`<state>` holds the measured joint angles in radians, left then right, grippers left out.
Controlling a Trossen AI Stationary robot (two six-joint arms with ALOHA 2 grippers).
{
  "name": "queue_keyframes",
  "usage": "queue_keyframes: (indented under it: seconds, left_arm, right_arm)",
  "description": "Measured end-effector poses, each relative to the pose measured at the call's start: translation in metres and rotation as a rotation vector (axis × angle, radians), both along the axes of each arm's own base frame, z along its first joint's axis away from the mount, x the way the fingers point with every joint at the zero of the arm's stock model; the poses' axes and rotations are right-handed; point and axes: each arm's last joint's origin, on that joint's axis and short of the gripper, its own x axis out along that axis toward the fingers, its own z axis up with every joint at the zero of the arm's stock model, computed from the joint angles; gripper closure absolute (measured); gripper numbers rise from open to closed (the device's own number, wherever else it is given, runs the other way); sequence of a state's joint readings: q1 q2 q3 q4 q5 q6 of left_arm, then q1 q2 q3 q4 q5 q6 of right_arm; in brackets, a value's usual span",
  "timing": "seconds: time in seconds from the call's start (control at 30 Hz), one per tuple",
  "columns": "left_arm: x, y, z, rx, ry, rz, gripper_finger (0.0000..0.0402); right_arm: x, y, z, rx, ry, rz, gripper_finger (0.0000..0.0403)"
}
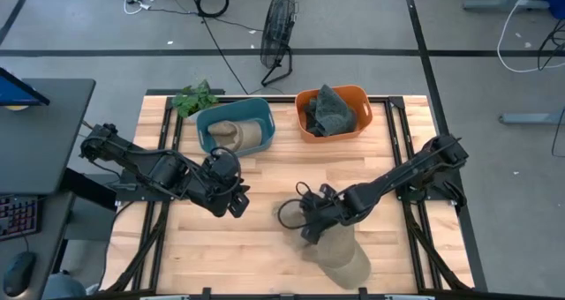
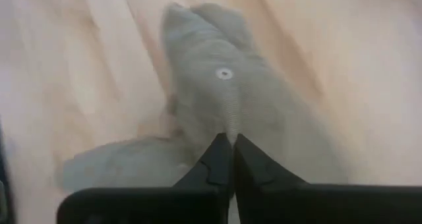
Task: Pick & Place hat
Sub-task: Put the top brown cap into the green bin
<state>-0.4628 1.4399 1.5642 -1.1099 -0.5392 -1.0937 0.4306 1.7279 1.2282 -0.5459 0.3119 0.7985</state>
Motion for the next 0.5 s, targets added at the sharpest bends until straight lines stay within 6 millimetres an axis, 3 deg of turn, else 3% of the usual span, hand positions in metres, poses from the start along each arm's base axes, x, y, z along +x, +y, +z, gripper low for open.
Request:
queue_keyframes:
  seconds: [0.23,0.5]
  left_arm:
    - [0.001,-0.001,0.008,-0.033,-0.073,-0.006,0.0266]
    - [-0.003,0.002,0.036,0.038,-0.166,-0.010,0.0266]
  right_arm:
    - [0.026,-0.019,0.054,-0.111,-0.145,0.034,0.0401]
    - [0.049,-0.076,0.078,-0.140,-0.231,-0.088,0.0401]
